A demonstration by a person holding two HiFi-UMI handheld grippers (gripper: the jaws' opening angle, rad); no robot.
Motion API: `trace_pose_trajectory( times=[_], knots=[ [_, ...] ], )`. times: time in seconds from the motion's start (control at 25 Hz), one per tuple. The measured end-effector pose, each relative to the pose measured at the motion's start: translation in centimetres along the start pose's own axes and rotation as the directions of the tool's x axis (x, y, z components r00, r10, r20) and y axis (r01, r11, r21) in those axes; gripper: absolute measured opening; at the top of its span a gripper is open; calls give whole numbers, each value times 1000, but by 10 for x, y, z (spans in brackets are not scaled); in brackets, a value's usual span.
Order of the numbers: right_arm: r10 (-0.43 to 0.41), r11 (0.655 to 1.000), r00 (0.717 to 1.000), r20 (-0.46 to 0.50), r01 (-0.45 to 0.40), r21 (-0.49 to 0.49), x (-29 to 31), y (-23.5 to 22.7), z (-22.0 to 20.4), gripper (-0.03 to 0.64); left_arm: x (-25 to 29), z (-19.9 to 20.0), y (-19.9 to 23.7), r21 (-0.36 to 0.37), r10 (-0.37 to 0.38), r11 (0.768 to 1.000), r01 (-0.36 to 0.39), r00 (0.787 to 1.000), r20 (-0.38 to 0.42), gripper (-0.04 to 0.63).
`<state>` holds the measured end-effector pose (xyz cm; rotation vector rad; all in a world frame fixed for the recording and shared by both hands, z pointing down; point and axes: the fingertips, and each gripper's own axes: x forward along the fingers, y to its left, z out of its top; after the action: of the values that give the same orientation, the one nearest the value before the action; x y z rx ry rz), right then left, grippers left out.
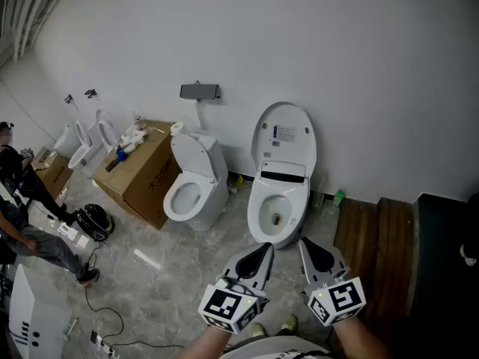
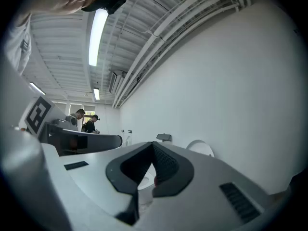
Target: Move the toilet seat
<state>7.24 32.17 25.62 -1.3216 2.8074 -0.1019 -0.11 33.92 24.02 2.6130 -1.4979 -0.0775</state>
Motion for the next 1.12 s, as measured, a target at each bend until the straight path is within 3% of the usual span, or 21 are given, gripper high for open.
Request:
trace_pose_trajectory(
  times=[0.48, 0.72, 1.12],
  knots=[
    [22, 999, 1000, -3, -22, 26, -3, -9, -4, 14, 7, -8, -5, 1, 25, 1000, -25, 1000, -14, 3],
    [11, 993, 1000, 28, -14, 113, -6, -29, -6, 16, 11, -10, -3, 15, 42, 999, -42, 999, -1, 3],
    [-3, 965, 1000, -23, 9, 262, 4, -66, -40, 18, 20, -30, 17, 7, 105, 994, -105, 994, -14, 3]
  ],
)
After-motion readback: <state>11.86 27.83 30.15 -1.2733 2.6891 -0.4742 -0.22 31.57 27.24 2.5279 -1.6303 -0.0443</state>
